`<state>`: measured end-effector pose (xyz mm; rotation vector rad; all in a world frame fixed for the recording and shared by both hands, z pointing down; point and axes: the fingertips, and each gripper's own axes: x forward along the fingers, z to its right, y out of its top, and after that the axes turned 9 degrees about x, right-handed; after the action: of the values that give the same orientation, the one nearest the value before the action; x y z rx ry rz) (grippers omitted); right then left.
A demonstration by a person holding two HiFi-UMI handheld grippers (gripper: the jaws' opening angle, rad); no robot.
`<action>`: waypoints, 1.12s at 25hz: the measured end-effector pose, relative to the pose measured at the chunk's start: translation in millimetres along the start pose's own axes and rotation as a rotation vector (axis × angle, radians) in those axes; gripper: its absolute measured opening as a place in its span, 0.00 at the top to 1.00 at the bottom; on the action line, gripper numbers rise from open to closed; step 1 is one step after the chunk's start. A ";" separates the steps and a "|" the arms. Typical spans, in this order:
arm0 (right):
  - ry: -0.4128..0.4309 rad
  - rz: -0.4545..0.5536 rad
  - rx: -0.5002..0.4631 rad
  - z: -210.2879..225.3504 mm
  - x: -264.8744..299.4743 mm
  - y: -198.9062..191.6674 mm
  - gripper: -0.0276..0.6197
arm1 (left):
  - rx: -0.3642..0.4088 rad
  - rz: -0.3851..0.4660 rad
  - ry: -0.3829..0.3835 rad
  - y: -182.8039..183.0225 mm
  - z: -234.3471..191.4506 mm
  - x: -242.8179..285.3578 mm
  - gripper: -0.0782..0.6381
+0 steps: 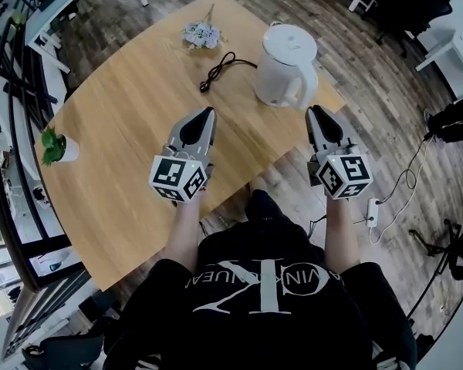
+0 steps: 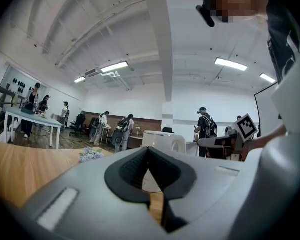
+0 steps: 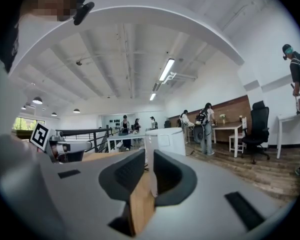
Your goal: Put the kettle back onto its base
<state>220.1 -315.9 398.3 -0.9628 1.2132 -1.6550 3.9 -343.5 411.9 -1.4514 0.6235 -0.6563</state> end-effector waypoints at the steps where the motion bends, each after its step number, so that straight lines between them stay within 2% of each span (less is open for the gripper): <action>1: 0.000 0.004 0.000 -2.8 -1.4 0.5 0.86 | 0.006 0.002 -0.001 1.6 1.5 -1.1 0.88; 15: 0.037 0.044 0.029 -40.4 -25.3 6.1 0.92 | 0.081 0.011 -0.007 14.2 18.2 -22.9 0.88; 28: 0.047 0.056 0.033 -66.5 -54.5 7.7 0.93 | 0.094 0.025 -0.028 24.7 37.4 -50.7 0.88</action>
<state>179.2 -245.3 369.9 -0.8661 1.2289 -1.6562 -2.6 -280.6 387.8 -1.3613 0.5812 -0.6368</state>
